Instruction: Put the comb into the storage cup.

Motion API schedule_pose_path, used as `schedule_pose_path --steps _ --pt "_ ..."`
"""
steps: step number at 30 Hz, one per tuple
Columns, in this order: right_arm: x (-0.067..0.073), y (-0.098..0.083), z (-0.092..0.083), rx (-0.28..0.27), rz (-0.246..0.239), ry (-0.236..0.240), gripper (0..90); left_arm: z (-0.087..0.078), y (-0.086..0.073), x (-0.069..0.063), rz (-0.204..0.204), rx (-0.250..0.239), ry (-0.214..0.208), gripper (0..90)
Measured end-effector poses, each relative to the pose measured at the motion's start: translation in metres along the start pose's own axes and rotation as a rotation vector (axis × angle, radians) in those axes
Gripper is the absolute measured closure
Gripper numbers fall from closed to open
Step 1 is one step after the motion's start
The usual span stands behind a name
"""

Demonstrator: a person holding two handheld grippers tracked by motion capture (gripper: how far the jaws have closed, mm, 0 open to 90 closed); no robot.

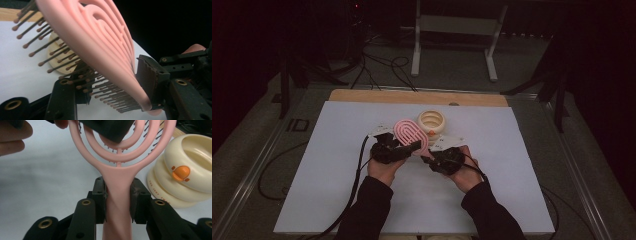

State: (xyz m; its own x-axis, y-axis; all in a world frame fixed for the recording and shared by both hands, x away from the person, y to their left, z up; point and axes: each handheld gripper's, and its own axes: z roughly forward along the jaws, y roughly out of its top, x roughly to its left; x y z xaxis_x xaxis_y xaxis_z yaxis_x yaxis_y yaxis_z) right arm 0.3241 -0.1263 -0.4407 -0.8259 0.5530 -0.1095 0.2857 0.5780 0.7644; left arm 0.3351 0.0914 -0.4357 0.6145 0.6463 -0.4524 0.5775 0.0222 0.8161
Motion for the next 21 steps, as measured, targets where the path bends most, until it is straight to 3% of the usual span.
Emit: schedule_pose_path --steps 1,9,14,21 --pt "0.001 0.000 0.001 0.005 -0.015 -0.007 69.8 0.000 0.000 0.000 -0.006 -0.004 -0.011 56.3" --pt "0.001 0.000 0.002 -0.004 -0.011 -0.012 69.7 0.000 0.003 -0.006 -0.016 -0.020 -0.047 63.8" --pt "-0.001 0.000 0.001 -0.020 0.018 -0.008 67.3 0.001 0.007 -0.012 0.008 -0.023 -0.054 64.7" --pt "-0.007 -0.003 -0.004 -0.036 0.052 0.001 44.7 0.002 0.011 -0.014 0.031 -0.026 -0.043 64.7"
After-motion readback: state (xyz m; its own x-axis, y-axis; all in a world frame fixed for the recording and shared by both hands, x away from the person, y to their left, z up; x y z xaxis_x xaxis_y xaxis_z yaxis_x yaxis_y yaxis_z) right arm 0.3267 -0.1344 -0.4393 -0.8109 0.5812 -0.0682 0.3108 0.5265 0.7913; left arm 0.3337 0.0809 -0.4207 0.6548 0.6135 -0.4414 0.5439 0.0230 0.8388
